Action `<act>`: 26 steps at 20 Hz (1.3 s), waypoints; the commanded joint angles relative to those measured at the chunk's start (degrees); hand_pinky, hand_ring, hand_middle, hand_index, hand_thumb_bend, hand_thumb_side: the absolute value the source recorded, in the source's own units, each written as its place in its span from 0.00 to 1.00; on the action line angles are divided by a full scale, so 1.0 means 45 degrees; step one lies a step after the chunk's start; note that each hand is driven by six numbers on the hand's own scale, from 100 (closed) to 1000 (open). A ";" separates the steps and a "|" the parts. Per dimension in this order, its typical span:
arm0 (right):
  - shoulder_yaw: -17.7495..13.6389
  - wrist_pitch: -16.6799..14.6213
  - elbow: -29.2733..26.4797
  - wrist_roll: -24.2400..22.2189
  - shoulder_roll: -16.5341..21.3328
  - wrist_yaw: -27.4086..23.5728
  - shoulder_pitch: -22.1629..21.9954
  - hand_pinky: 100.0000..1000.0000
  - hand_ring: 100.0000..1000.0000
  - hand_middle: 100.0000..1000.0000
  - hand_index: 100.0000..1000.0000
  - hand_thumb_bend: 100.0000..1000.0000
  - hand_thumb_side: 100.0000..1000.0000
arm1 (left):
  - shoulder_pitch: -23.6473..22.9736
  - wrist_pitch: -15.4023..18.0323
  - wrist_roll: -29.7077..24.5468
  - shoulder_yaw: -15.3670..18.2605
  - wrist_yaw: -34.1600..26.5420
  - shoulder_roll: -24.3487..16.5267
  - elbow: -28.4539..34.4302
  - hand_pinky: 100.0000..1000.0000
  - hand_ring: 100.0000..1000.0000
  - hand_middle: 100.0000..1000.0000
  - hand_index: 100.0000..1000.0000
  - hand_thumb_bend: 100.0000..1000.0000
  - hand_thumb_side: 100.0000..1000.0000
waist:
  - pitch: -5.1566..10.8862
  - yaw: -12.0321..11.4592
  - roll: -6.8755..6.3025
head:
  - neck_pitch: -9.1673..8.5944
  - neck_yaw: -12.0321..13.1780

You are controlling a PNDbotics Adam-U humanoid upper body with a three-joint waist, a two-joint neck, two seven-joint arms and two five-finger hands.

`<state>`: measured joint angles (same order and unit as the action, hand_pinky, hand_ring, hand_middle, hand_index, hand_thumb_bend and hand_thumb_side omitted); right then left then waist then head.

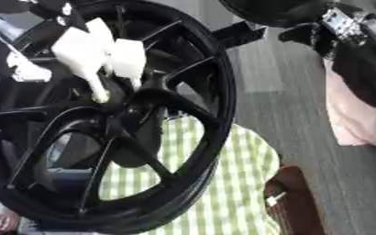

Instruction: Pull the pin out of the wheel hub.

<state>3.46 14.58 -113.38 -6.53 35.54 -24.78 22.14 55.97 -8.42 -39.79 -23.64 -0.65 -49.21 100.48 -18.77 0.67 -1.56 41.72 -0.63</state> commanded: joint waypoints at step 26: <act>-0.0970 -0.0654 -0.0269 0.0836 0.0477 -0.0186 -0.0428 0.95 0.73 0.69 0.71 0.00 0.62 | -0.8078 0.0983 0.8727 0.7947 -0.1782 -0.3156 -0.5464 0.62 0.42 0.22 0.46 0.00 0.12 | 0.0365 -0.0806 0.0606 | -0.0208 -0.0786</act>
<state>-0.01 11.79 -113.39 -3.11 36.01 -25.28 19.80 19.37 -4.24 -1.96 10.33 -9.28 -61.94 76.40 -18.35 -2.94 1.54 41.62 -4.16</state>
